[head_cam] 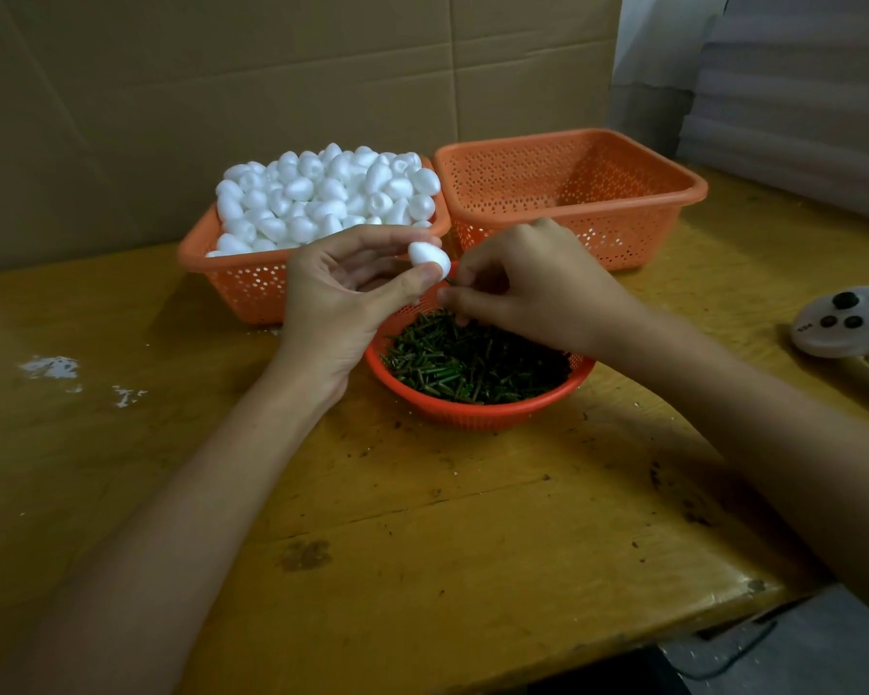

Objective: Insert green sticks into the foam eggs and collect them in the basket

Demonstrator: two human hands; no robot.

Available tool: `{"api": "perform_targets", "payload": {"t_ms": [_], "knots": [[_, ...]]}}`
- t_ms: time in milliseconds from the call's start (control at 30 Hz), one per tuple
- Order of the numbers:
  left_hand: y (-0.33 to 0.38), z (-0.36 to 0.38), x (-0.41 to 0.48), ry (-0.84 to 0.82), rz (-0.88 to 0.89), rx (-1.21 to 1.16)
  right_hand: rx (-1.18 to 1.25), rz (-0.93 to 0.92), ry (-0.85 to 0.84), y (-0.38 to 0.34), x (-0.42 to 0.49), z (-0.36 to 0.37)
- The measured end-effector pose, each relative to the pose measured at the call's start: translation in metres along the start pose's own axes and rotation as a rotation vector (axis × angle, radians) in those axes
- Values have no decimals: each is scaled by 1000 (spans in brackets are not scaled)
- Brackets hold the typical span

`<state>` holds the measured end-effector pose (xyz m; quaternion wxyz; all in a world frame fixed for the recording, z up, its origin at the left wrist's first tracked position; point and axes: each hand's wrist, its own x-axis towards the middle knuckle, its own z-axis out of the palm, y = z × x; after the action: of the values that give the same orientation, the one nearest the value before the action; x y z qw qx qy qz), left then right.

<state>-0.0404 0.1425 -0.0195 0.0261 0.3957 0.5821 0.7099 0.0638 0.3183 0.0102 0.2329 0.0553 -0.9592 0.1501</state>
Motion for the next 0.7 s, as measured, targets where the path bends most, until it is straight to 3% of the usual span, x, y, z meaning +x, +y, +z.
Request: {"api": "perform_targets", "payload": {"t_ms": [700], "knots": [[2,2,-2,-170,68,156,-17,-58,-97,1,1,4]]}}
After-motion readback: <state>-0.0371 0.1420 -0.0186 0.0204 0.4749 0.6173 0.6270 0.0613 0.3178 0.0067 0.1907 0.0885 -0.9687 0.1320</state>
